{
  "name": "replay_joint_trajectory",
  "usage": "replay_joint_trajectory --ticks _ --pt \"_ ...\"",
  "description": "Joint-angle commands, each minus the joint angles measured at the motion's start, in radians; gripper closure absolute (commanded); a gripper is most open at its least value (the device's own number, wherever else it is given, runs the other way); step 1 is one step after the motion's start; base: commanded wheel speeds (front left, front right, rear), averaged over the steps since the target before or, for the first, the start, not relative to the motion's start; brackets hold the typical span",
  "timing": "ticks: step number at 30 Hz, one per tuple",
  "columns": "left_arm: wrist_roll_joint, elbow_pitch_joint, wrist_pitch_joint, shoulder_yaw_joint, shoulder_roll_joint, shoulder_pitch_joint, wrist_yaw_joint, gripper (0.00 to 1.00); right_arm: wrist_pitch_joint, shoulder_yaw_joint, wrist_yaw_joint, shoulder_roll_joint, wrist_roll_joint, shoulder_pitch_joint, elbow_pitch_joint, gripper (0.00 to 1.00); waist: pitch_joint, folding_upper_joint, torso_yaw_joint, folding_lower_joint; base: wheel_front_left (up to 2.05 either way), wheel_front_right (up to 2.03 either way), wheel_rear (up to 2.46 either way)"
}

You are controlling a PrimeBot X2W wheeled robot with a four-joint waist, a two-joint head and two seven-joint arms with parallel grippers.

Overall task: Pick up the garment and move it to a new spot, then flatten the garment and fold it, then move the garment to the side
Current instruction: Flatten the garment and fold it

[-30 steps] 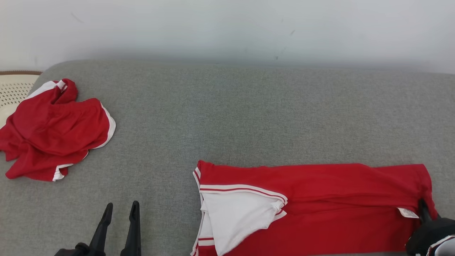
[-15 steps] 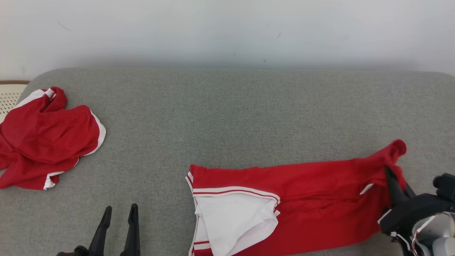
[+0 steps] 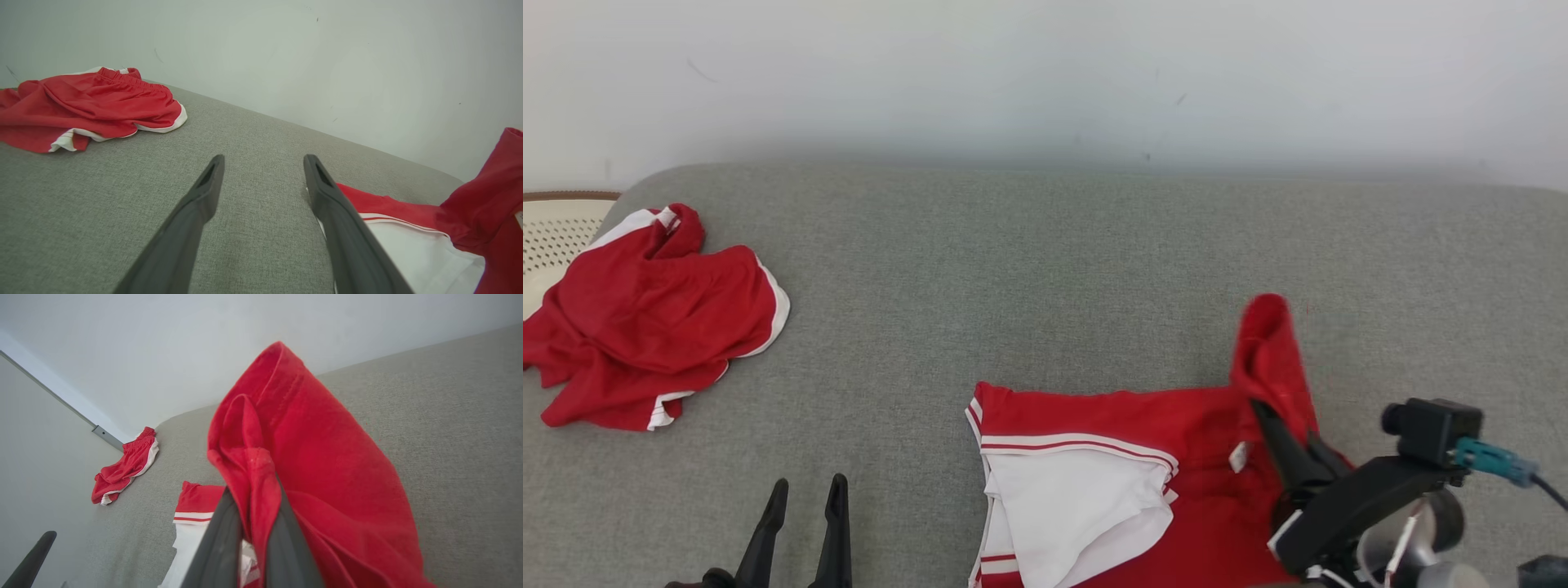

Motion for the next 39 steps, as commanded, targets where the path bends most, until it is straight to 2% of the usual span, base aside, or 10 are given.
replay_joint_trajectory --ticks 1,10,15,39 --pt "-0.004 0.004 -0.004 -0.002 -0.001 0.006 0.002 0.0 0.004 0.01 0.0 0.006 -0.001 0.011 -0.005 1.0 -0.001 0.0 0.004 0.0 0.0 0.0 0.0" --pt "-0.016 0.022 -0.004 -0.014 -0.002 -0.018 -0.004 0.0 -0.008 0.102 0.0 0.04 -0.004 -0.031 0.03 1.0 0.016 0.0 0.035 0.0 0.0 0.0 0.0" --pt "-0.03 0.035 -0.004 -0.034 -0.002 -0.038 -0.005 0.0 -0.056 0.164 0.0 0.042 0.047 -0.058 0.084 1.0 0.025 0.0 0.055 0.0 0.0 0.0 0.0" --pt "-0.036 0.081 -0.004 -0.084 -0.002 -0.077 -0.002 0.0 -0.263 0.374 0.0 0.041 0.199 -0.195 0.442 1.0 0.043 0.0 0.107 0.0 0.0 0.0 0.0"
